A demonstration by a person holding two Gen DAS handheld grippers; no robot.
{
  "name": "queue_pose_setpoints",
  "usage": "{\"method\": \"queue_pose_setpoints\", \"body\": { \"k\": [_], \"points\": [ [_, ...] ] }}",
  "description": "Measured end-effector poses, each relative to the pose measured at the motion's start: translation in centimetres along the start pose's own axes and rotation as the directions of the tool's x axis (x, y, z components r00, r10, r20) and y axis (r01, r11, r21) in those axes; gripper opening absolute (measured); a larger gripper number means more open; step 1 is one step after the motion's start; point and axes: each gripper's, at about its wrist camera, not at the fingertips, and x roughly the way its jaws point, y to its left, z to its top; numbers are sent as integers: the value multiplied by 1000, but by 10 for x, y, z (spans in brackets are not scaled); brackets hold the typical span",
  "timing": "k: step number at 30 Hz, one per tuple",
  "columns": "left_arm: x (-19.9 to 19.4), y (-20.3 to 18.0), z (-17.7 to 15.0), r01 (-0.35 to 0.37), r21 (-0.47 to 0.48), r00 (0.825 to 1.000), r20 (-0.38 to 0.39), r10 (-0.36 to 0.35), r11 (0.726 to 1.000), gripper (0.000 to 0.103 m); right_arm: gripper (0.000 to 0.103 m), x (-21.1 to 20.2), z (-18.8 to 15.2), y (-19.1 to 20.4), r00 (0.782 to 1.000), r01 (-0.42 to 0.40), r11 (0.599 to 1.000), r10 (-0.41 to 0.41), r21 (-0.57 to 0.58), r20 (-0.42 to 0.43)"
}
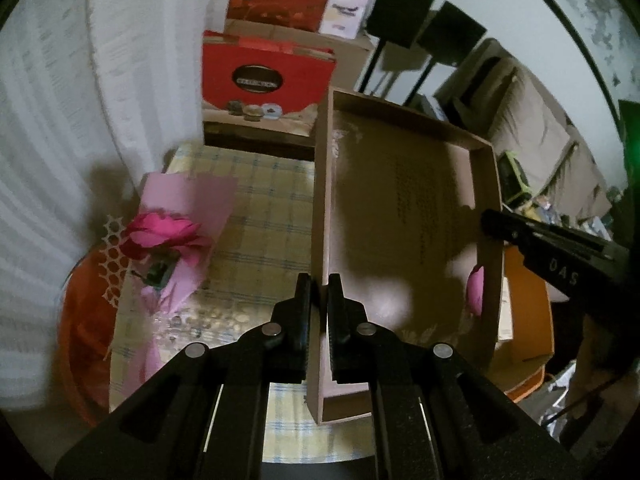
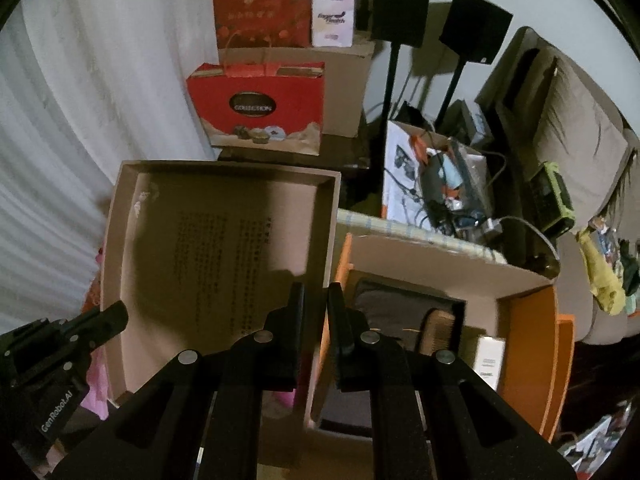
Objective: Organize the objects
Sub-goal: 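Lift the brown box with both tools and carry it over the orange box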
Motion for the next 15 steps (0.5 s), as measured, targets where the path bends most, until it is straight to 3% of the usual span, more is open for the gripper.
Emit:
{"method": "queue_pose_setpoints", "body": {
  "k": [15],
  "points": [
    [25,-95,-11,58,122,997,-57,-51,991,7,10,-20,-26,-88,997,73,994,-72,86,-13]
  ]
}}
